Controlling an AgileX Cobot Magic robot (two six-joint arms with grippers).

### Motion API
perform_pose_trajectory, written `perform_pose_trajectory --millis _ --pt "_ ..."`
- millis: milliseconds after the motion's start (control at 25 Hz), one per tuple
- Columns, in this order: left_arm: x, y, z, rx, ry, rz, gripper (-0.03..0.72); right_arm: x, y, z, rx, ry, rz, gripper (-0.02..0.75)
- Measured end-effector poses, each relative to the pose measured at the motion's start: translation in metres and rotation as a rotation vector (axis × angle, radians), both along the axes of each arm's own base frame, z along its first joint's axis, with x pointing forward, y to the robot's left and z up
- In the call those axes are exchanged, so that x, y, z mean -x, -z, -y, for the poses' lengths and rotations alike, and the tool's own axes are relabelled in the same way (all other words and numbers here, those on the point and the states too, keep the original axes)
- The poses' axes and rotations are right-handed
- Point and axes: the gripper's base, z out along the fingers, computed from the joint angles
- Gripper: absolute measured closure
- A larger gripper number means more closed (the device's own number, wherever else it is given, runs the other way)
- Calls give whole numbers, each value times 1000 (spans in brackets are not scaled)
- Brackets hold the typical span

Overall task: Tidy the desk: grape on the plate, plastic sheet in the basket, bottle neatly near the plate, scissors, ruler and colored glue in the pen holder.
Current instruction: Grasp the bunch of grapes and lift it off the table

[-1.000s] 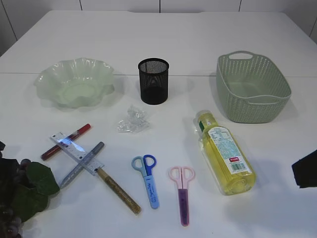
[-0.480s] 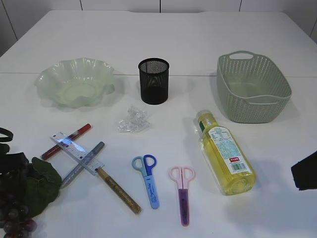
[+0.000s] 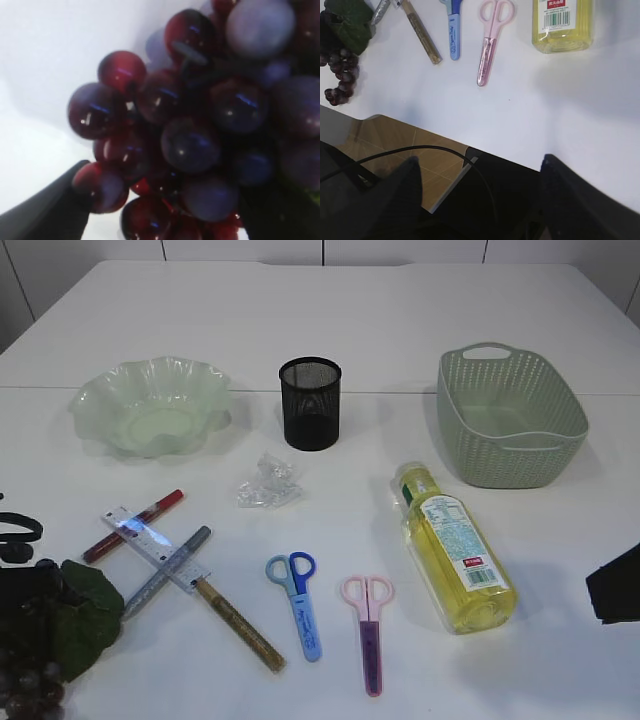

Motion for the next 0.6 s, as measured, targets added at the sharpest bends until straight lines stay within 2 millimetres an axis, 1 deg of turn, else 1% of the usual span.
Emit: perform_pose_trajectory --millis 160,360,480,600 --pt "-1 1 1 5 -6 14 61 0 0 0 0 0 0 174" --pt "-3 1 1 10 -11 27 123 0 0 0 0 1 2 174" --pt "-3 1 1 12 -13 31 192 0 0 0 0 1 2 174" --pt "-4 1 1 13 -14 33 318 0 0 0 0 0 3 174"
